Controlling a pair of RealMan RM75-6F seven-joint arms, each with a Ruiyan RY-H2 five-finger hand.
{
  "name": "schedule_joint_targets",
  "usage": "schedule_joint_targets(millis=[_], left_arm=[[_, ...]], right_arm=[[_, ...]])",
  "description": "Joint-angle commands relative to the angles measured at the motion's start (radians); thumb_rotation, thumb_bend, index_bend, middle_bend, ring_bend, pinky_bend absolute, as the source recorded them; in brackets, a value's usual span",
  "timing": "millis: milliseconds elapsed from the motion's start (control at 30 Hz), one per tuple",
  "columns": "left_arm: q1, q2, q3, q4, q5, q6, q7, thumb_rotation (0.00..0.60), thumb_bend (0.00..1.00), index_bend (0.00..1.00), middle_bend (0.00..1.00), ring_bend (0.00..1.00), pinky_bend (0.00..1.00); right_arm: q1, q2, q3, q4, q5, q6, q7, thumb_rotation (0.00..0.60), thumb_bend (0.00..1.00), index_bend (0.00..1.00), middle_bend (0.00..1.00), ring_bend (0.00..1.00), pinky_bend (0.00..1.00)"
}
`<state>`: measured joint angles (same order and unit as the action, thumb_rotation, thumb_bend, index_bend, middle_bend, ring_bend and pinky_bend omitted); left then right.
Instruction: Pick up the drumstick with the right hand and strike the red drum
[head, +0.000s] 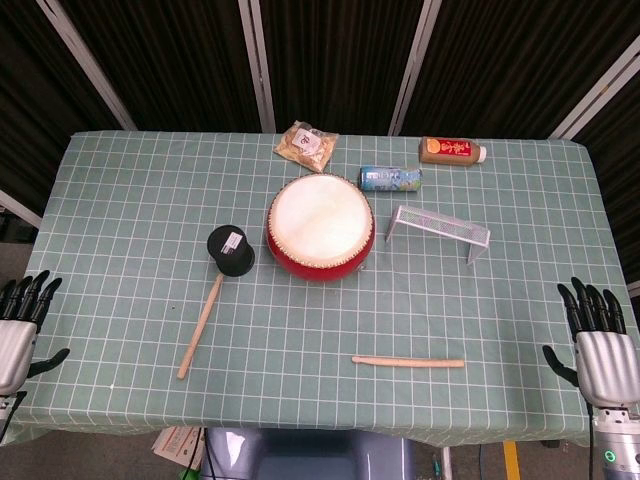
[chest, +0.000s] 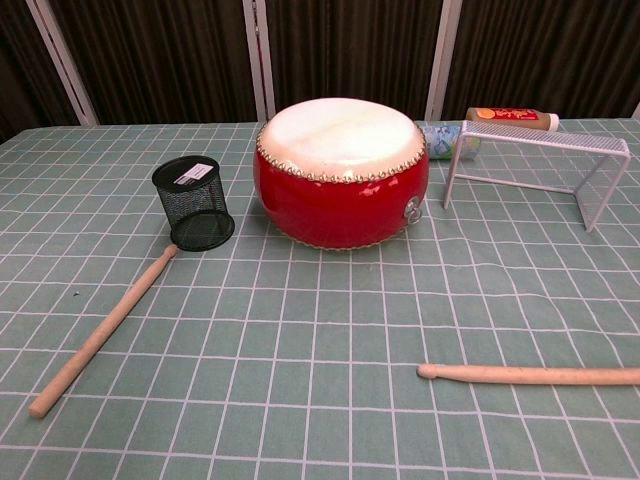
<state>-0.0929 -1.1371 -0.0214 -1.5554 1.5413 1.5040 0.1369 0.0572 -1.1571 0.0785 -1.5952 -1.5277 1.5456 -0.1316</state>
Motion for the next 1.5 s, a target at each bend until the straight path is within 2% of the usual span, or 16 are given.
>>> schedule_joint_targets(millis=[33, 233, 300, 333, 367, 433, 500, 600, 667, 833, 1033, 1233, 1500], left_arm=[[-0.001, 0.000, 0.000, -0.001, -0.002, -0.004, 0.000, 0.600, 0.00, 0.00, 0.00, 0.00, 0.01], [-0.001, 0.001, 0.000, -0.004, -0.002, -0.004, 0.000, 0.600, 0.00, 0.00, 0.00, 0.00, 0.01], [-0.001, 0.000, 0.000, -0.005, -0.003, -0.004, 0.000, 0.600, 0.00, 0.00, 0.00, 0.00, 0.01], [-0.001, 0.000, 0.000, -0.006, -0.002, -0.005, 0.000, 0.600, 0.00, 0.00, 0.00, 0.00, 0.01], [-0.002, 0.000, 0.002, -0.006, 0.000, -0.006, 0.002, 0.600, 0.00, 0.00, 0.00, 0.00, 0.01], [-0.003, -0.001, 0.002, -0.006, 0.002, -0.006, 0.004, 0.600, 0.00, 0.00, 0.00, 0.00, 0.01], [-0.001, -0.001, 0.004, -0.007, 0.003, -0.005, 0.003, 0.600, 0.00, 0.00, 0.00, 0.00, 0.01], [-0.001, -0.001, 0.003, -0.007, 0.005, -0.003, 0.001, 0.600, 0.00, 0.00, 0.00, 0.00, 0.01], [-0.001, -0.002, 0.004, -0.006, 0.007, -0.003, 0.000, 0.600, 0.00, 0.00, 0.00, 0.00, 0.01], [-0.002, -0.002, 0.003, -0.007, 0.003, -0.006, -0.001, 0.600, 0.00, 0.00, 0.00, 0.00, 0.01], [-0.003, -0.002, 0.002, -0.009, -0.002, -0.011, -0.003, 0.600, 0.00, 0.00, 0.00, 0.00, 0.01], [-0.005, 0.000, 0.001, -0.016, -0.007, -0.016, -0.001, 0.600, 0.00, 0.00, 0.00, 0.00, 0.01], [-0.007, 0.001, -0.001, -0.020, -0.012, -0.020, -0.003, 0.600, 0.00, 0.00, 0.00, 0.00, 0.01]], right_arm=[[0.002, -0.001, 0.000, -0.001, -0.002, -0.003, 0.000, 0.600, 0.29, 0.00, 0.00, 0.00, 0.01], [0.006, 0.003, -0.003, -0.005, -0.005, -0.010, 0.009, 0.600, 0.29, 0.00, 0.00, 0.01, 0.01], [0.007, 0.004, -0.004, -0.007, -0.007, -0.012, 0.009, 0.600, 0.29, 0.00, 0.00, 0.04, 0.04], [0.008, 0.004, -0.005, -0.009, -0.008, -0.014, 0.008, 0.600, 0.29, 0.00, 0.02, 0.08, 0.10], [0.009, 0.004, -0.006, -0.013, -0.009, -0.017, 0.008, 0.600, 0.29, 0.00, 0.07, 0.15, 0.18], [0.013, 0.003, -0.004, -0.020, -0.016, -0.015, 0.011, 0.600, 0.29, 0.00, 0.28, 0.38, 0.41], [0.020, 0.001, 0.002, -0.025, -0.031, -0.008, 0.018, 0.600, 0.29, 0.06, 0.58, 0.71, 0.70], [0.037, -0.006, 0.002, -0.039, -0.046, -0.024, 0.056, 0.600, 0.29, 0.17, 0.81, 0.92, 0.87], [0.056, -0.005, 0.001, -0.052, -0.051, -0.054, 0.081, 0.600, 0.29, 0.22, 0.88, 0.98, 0.93], [0.108, -0.025, 0.002, -0.037, -0.105, -0.094, 0.052, 0.600, 0.29, 0.28, 0.97, 1.00, 0.98], [0.168, -0.060, -0.013, -0.047, -0.120, -0.195, -0.021, 0.600, 0.29, 0.29, 0.98, 1.00, 0.98], [0.217, -0.111, -0.017, -0.061, -0.052, -0.320, -0.090, 0.600, 0.29, 0.38, 0.99, 1.00, 0.98], [0.242, -0.176, -0.017, -0.048, 0.022, -0.378, -0.175, 0.600, 0.29, 0.45, 0.99, 1.00, 0.99]])
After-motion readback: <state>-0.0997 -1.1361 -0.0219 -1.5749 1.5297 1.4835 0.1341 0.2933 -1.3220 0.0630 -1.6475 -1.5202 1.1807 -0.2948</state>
